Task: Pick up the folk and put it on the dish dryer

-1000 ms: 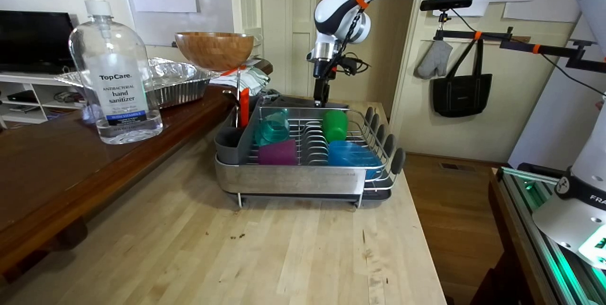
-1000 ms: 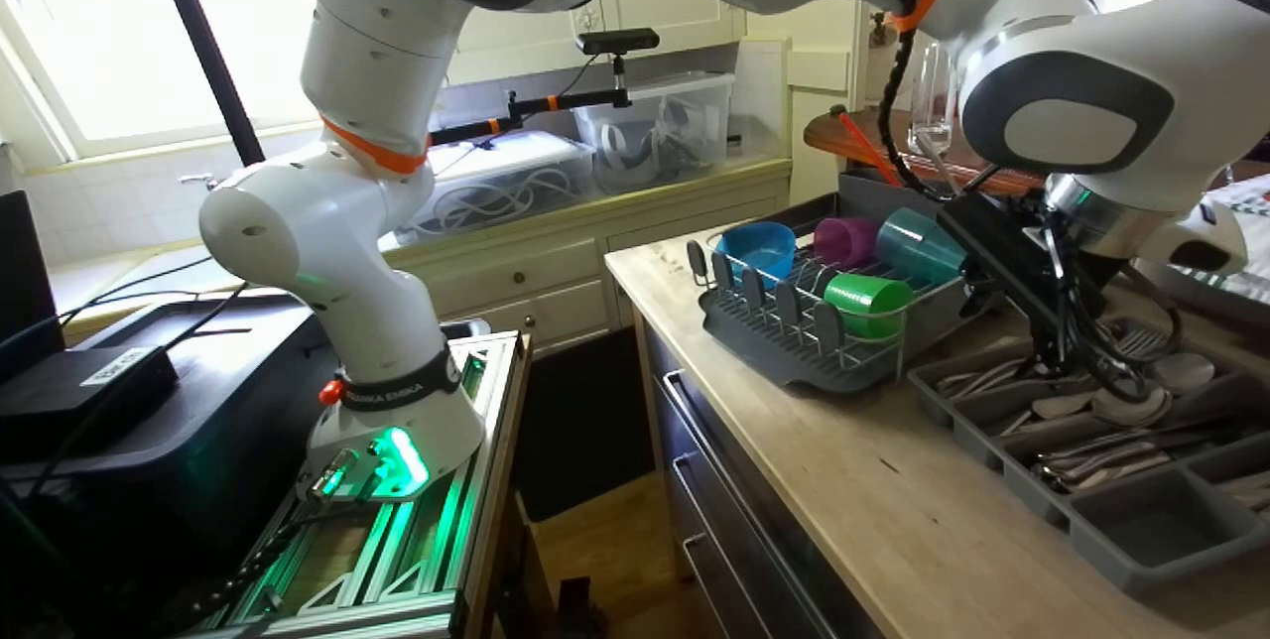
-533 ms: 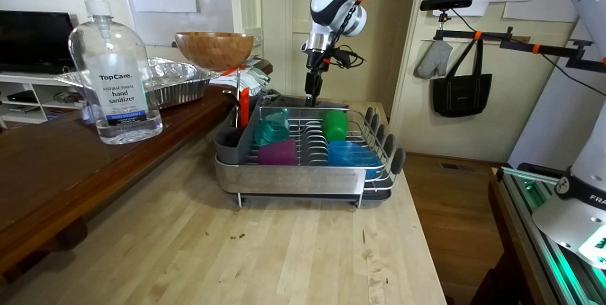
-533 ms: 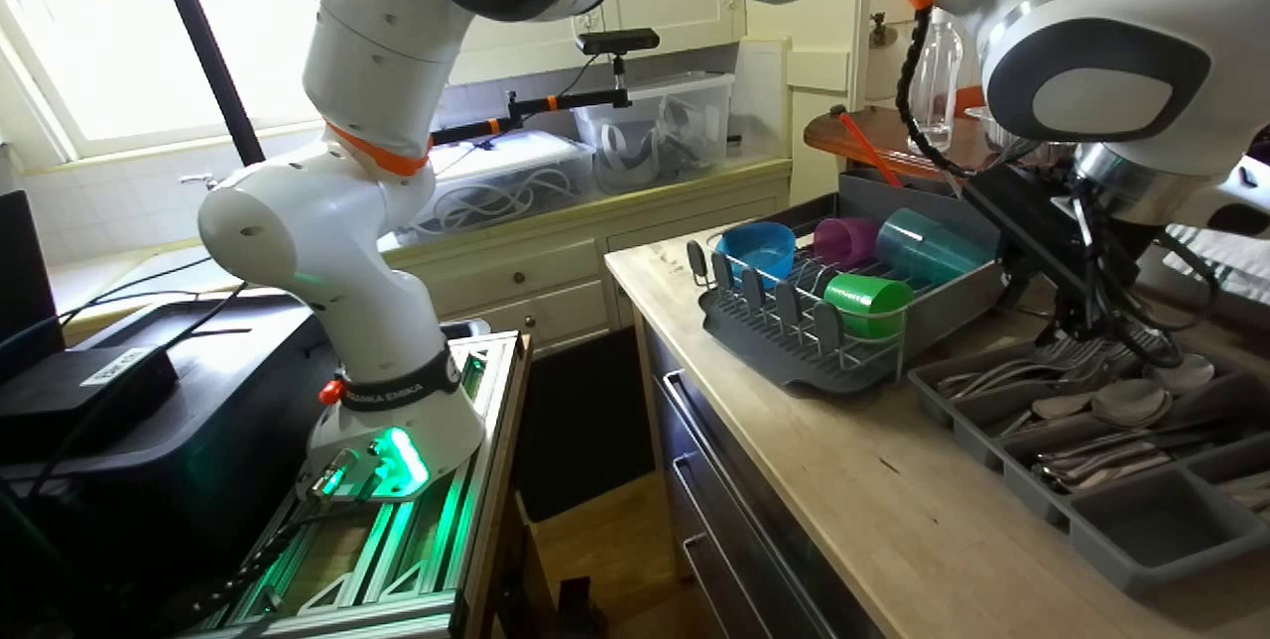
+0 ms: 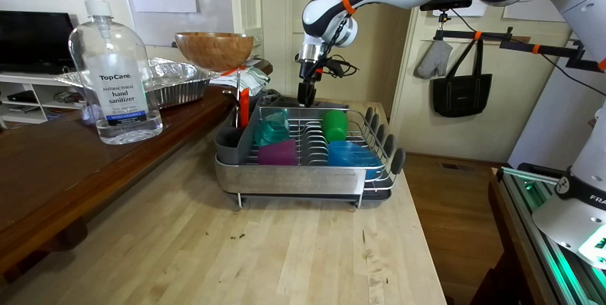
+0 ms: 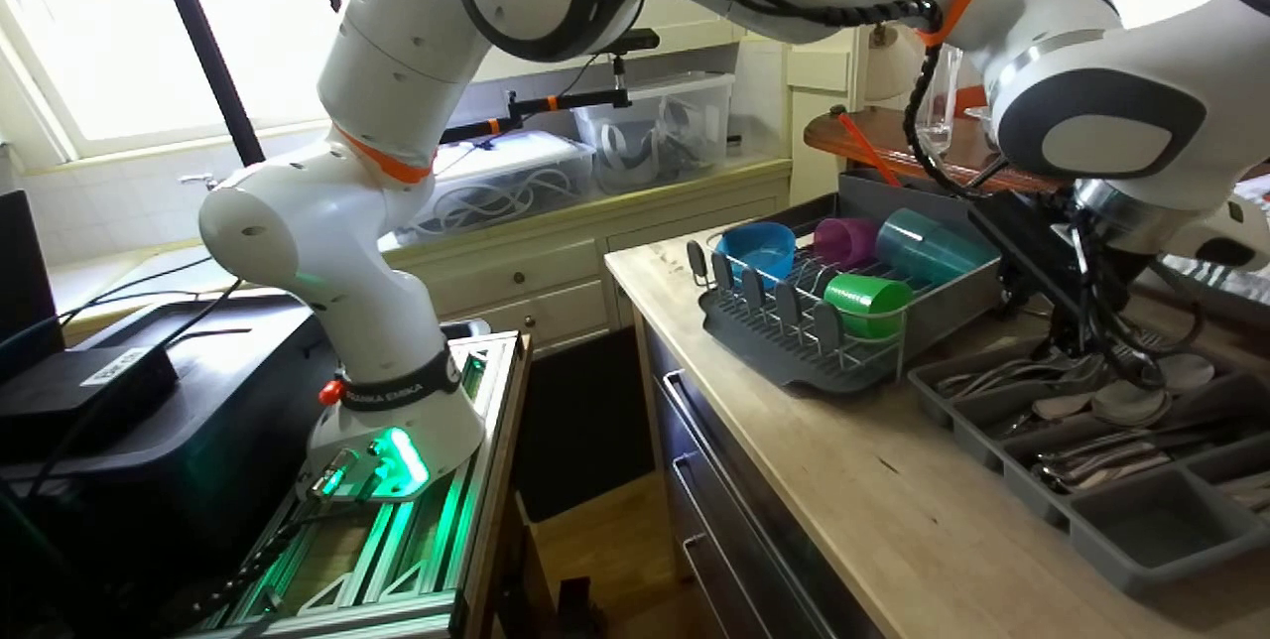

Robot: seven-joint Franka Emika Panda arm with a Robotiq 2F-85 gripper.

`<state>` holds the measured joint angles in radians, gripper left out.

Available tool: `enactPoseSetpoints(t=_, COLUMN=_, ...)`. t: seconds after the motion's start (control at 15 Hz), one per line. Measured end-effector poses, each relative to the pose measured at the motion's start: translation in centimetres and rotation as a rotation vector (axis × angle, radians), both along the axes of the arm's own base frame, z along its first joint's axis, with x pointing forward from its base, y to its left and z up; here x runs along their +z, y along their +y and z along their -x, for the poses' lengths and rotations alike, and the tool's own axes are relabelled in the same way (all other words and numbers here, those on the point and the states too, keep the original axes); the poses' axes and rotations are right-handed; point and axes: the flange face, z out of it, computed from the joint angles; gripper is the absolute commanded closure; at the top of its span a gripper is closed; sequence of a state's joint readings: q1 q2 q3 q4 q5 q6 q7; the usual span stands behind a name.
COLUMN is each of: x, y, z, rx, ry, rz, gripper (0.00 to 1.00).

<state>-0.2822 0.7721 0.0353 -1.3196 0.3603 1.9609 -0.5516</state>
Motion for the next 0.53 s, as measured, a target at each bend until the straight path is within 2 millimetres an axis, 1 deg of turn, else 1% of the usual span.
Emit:
enactPoseSetpoints(t=0.2, x=-1.5, y=-0.2, z=-0.4, rx=-0.019, ry=0.014, rz=-0.003, gripper=0.43)
enactPoseSetpoints(t=0.47, x=-2.8, y=-0.4, z=-0.8, rx=-0.038, ry=0.03, rz=-0.009, gripper=0.45)
enactPoseSetpoints(t=0.53, x=-3.0, y=-0.4, z=-0.9, rx=-0.04, ry=0.032, rz=-0.011, gripper=0.5)
